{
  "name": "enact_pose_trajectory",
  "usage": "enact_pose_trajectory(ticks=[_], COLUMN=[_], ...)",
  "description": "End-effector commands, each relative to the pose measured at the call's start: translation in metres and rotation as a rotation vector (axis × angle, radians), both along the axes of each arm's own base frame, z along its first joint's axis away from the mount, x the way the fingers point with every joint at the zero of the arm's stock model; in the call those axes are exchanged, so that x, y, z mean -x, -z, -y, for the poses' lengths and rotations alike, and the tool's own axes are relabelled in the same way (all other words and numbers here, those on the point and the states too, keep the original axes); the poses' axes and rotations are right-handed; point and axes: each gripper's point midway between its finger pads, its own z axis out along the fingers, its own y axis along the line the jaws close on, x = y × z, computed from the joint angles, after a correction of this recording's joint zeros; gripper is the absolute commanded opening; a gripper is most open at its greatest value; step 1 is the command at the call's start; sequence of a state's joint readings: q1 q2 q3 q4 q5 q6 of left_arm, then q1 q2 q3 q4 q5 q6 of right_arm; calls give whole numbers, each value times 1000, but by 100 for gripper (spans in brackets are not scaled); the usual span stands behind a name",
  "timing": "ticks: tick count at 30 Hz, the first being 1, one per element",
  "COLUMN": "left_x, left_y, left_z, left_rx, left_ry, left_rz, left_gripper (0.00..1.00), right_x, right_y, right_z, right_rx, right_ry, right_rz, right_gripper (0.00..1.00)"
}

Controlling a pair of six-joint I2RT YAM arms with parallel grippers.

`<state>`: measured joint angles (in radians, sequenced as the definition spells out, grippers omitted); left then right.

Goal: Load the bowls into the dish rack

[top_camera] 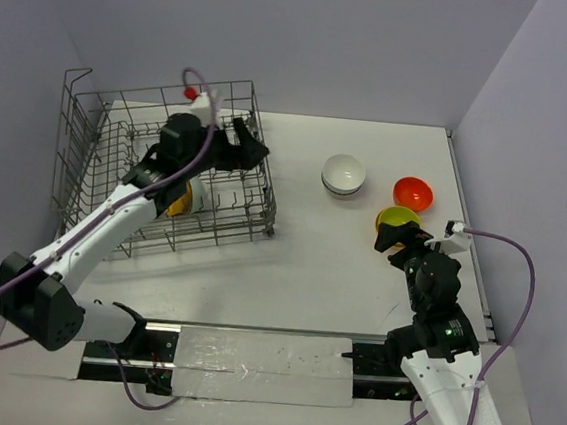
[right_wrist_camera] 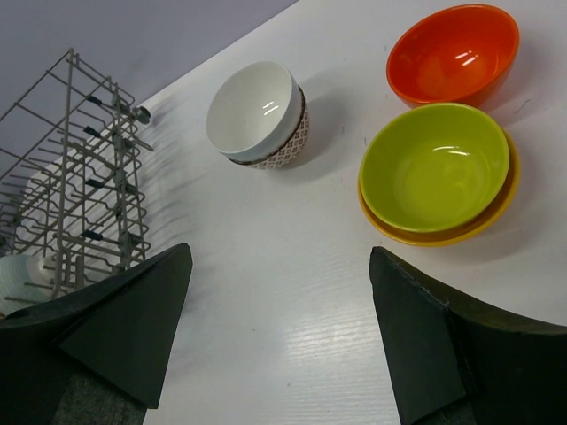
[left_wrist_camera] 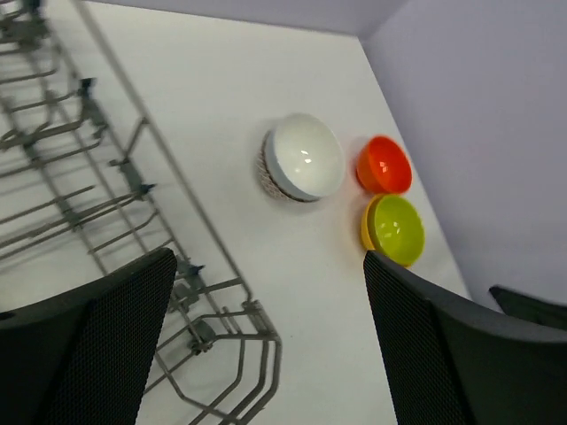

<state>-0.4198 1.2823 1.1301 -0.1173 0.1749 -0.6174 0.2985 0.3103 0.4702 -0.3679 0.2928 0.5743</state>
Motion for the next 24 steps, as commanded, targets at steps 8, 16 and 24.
enact_pose_trajectory(ticks=[8,16,24], left_x=[-15,-34,-41], left_y=[31,65,114], left_z=[159,247,285], left_rx=[-514,-643,-630], left_ry=[324,502,609], left_rz=[266,357,332], left_gripper=[91,85,80], right_x=[4,10,14], right_y=[-15,-11,-9], right_z=[7,7,9], right_rx=[-5,-2,11], right_ry=[36,29,27], right_rz=[-13,-29,-44], right_gripper=[88,88,88])
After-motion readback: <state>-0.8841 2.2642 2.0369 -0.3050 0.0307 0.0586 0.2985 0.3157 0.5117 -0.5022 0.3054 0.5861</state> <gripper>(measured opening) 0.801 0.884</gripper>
